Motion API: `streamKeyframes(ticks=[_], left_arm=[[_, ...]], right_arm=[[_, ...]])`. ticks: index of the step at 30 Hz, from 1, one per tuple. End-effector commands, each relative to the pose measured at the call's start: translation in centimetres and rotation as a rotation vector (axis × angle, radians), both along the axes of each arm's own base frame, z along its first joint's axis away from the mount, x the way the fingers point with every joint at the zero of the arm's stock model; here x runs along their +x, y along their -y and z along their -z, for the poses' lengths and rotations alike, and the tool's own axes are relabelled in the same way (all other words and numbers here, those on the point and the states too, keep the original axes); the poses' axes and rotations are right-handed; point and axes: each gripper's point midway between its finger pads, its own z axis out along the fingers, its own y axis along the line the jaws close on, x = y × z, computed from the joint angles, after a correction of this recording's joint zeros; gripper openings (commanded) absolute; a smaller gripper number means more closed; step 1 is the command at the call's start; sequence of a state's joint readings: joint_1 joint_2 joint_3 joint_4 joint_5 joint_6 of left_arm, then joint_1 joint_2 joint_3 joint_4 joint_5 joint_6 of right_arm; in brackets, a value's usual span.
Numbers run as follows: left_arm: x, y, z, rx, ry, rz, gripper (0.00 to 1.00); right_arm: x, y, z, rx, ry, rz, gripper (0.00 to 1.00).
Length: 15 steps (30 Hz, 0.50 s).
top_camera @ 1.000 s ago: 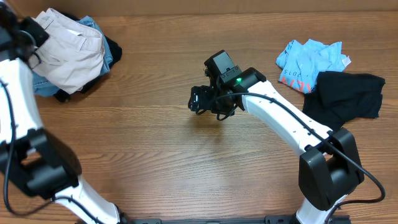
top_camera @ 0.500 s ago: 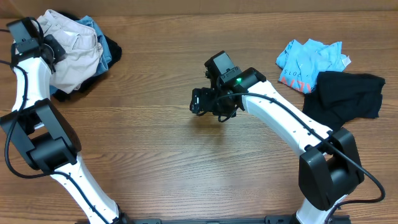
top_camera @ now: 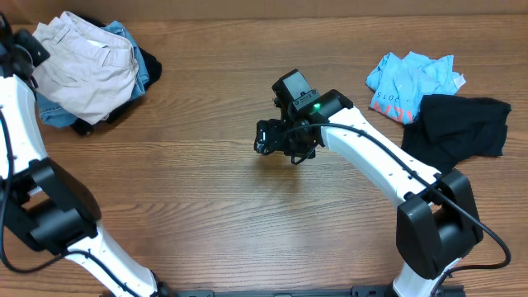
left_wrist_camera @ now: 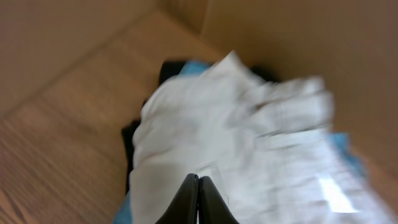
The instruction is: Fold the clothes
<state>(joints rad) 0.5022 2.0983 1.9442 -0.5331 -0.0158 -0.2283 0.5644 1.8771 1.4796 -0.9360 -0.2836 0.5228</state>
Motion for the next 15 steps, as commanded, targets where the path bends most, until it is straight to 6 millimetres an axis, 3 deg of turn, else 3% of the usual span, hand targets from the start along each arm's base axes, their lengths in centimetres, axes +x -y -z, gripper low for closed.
streamKeyframes(ticks=[1, 4, 7, 9, 13, 15], left_arm=[[-0.5, -1.6, 8.1, -0.065, -0.141, -0.008, 0.06], [-1.0, -1.8, 11.4, -0.103, -0.2, -0.014, 0.05], [-0.8, -1.5, 10.6, -0.103, -0.184, -0.004, 0.04], [0.1, -0.6, 7.4, -0.104, -0.113, 0.04, 0.04], [1.7, 2.8, -3.7, -0.133, 0.132, 0.124, 0.04], [1.7, 4.6, -7.4, -0.126, 0.2, 0.151, 0.04]], right_arm=[[-0.1, 0.0, 0.1, -0.003, 0.003, -0.009, 0.88], [-0.1, 0.0, 0.1, -0.003, 0.004, -0.009, 0.88], [-0.1, 0.0, 0.1, -0.005, 0.002, -0.009, 0.88], [-0.3, 0.1, 0.1, -0.009, -0.005, -0.009, 0.88], [-0.4, 0.2, 0.2, -0.012, -0.011, -0.009, 0.88], [-0.4, 0.2, 0.2, -0.011, -0.009, -0.009, 0.88]])
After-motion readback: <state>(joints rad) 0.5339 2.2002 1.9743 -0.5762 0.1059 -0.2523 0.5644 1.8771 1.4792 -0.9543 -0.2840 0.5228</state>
